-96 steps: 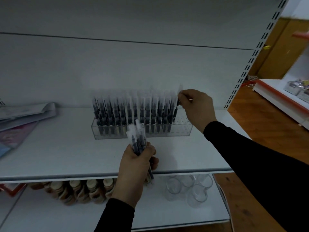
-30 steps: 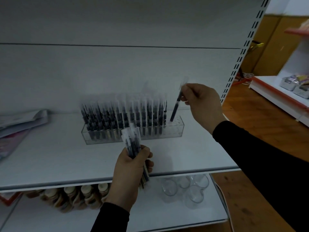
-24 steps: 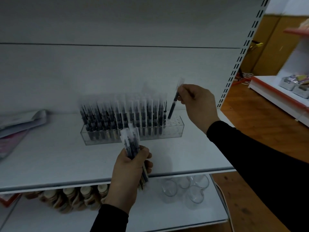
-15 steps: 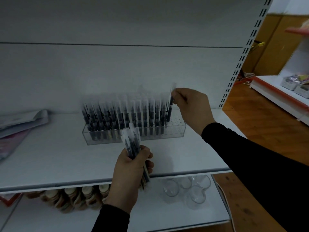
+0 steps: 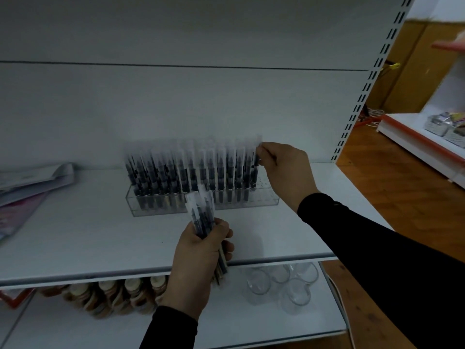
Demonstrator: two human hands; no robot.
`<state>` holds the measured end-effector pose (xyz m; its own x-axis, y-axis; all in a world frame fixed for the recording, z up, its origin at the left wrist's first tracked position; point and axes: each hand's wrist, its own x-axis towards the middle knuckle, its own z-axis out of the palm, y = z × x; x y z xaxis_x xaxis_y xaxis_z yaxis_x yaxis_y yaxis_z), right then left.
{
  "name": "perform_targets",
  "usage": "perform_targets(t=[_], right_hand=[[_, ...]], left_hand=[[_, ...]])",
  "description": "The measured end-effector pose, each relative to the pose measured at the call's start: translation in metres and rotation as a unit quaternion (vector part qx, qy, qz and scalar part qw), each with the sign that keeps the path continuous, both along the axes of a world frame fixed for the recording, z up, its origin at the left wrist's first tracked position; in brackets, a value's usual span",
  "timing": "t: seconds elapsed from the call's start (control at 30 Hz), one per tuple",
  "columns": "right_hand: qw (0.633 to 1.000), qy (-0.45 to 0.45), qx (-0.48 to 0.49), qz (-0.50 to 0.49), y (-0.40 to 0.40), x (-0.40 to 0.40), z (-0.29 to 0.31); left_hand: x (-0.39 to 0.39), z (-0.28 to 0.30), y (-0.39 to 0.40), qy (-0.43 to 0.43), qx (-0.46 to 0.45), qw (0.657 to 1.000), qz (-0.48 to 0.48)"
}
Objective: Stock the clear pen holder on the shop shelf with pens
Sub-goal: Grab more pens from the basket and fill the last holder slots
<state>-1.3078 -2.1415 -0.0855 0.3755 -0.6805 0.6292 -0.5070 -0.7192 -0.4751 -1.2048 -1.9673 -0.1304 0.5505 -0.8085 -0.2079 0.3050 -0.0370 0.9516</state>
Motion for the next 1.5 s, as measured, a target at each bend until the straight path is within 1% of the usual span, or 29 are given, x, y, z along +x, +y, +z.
perform_targets(t=[0.33,0.47,0.53,0.6,0.67,0.73,0.8,0.9,0.97,1.07,1.13,1.27,1.37,1.5], right_hand=[[0.999,0.008,0.032,0.006,0.005,-0.001,-0.008],[0.998,-0.002,0.052,-0.024,0.013,-0.006,-0.008],[0.996,-0.029,0.081,-0.037,0.023,-0.009,-0.006],[0.989,-0.043,0.134,-0.034,0.034,-0.013,-0.005],[0.975,-0.036,0.221,-0.001,0.044,-0.014,-0.010],[0.946,-0.031,0.319,0.049,0.055,-0.013,-0.018],[0.916,-0.032,0.388,0.092,0.065,-0.010,-0.023],[0.883,-0.035,0.449,0.129,0.072,-0.007,-0.026],[0.860,-0.063,0.483,0.150,0.074,-0.004,-0.026],[0.827,-0.095,0.528,0.168,0.073,-0.001,-0.022],[0.827,-0.096,0.529,0.167,0.072,-0.001,-0.022],[0.849,-0.108,0.497,0.142,0.072,0.001,-0.021],[0.851,-0.156,0.486,0.119,0.073,0.001,-0.015],[0.852,-0.236,0.457,0.102,0.066,-0.005,-0.001]], left_hand=[[0.001,-0.002,-0.001,0.007,0.011,1.000,-0.006],[0.000,-0.002,-0.001,0.040,0.018,0.999,-0.009],[-0.002,-0.002,-0.002,0.061,0.023,0.998,-0.011],[-0.003,0.000,-0.003,0.083,0.026,0.996,-0.014],[-0.005,0.000,-0.004,0.093,0.026,0.995,-0.018],[-0.007,0.000,-0.004,0.094,0.022,0.995,-0.023],[-0.008,0.000,-0.004,0.076,0.017,0.996,-0.031],[-0.009,0.000,-0.002,0.050,0.007,0.997,-0.051],[-0.010,0.001,-0.001,0.038,0.002,0.997,-0.065],[-0.010,0.004,0.000,0.052,-0.010,0.996,-0.069],[-0.011,0.004,0.000,0.065,-0.017,0.996,-0.066],[-0.011,0.003,-0.002,0.082,-0.021,0.995,-0.043],[-0.009,0.002,-0.004,0.116,-0.006,0.993,-0.003],[-0.003,-0.001,-0.004,0.102,0.011,0.994,0.024]])
